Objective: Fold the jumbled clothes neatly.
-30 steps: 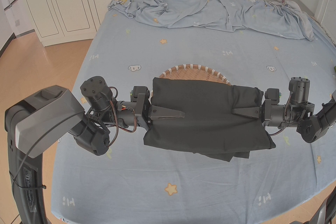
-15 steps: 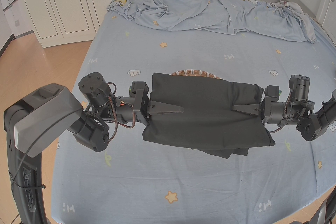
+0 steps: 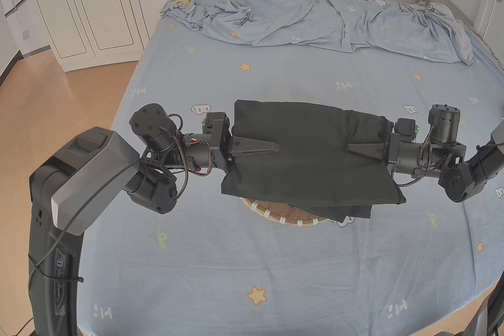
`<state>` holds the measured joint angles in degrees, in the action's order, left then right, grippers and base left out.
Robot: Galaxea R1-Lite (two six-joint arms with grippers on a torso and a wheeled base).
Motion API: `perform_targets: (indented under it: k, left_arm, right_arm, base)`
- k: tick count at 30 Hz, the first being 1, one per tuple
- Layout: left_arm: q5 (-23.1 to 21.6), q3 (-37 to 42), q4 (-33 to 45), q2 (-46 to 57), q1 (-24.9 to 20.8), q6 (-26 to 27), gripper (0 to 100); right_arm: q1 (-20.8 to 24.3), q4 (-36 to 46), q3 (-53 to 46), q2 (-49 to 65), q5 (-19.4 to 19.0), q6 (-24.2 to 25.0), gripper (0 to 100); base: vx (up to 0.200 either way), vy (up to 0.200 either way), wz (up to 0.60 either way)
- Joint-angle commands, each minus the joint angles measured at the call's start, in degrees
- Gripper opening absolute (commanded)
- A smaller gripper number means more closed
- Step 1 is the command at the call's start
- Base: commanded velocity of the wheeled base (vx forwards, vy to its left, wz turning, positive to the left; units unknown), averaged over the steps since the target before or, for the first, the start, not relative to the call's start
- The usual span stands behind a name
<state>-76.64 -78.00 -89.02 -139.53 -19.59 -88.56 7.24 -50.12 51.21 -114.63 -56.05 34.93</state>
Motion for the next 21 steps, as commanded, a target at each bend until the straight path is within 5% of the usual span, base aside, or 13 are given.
perform_targets:
  k: [1, 21]
  left_arm:
    - [0.0, -4.01, -0.98, -3.29, 0.34, -1.52, 0]
    - [-0.61, -14.47, -0.98, -6.45, 0.61, -8.03, 0]
  right_arm:
    - [0.05, -0.16, 1.79, -1.65, -0.02, 0.76, 0]
    - [-0.03, -0.16, 5.21, -1.74, 0.94, 3.13, 0]
  base:
    - [0.0, 0.0, 0.0]
    - [0.0, 0.0, 0.0]
